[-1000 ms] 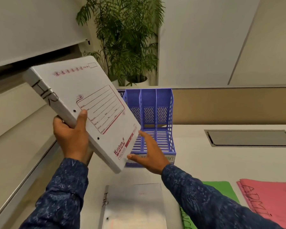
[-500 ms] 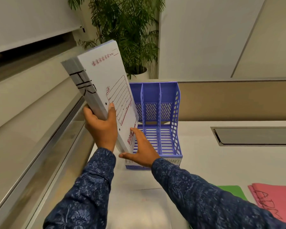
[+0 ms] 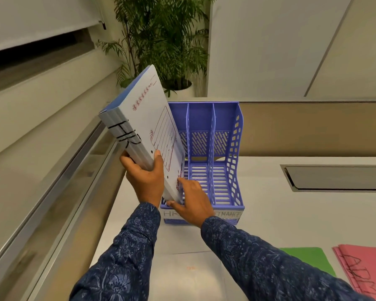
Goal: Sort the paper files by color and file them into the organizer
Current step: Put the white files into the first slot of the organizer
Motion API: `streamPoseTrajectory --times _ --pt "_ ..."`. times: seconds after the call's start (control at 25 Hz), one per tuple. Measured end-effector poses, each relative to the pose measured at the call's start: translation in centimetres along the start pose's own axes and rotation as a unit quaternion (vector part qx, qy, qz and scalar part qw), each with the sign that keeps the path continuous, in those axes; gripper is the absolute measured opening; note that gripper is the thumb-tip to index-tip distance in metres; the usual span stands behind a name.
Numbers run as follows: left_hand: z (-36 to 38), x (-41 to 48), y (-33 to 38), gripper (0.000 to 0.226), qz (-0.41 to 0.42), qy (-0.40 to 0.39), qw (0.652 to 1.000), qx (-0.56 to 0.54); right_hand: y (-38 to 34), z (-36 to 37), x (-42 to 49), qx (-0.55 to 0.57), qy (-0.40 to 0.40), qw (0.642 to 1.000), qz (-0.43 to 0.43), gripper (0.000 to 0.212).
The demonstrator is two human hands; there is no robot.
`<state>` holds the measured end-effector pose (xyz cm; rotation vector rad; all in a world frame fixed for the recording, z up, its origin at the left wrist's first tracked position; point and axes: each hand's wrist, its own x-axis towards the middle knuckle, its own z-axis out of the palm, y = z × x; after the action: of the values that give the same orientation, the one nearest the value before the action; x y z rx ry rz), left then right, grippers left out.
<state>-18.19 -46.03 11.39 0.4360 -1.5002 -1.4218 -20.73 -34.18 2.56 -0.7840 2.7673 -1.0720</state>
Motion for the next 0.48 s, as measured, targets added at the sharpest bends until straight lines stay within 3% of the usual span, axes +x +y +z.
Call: streamPoseTrajectory --times 0.48 --pt "-4.7 -3.3 -2.6 0.068 -0.059 -0.115 0.987 0.092 -0.1 -1.5 -3.4 -0.009 0.019 1.0 0.006 0.079"
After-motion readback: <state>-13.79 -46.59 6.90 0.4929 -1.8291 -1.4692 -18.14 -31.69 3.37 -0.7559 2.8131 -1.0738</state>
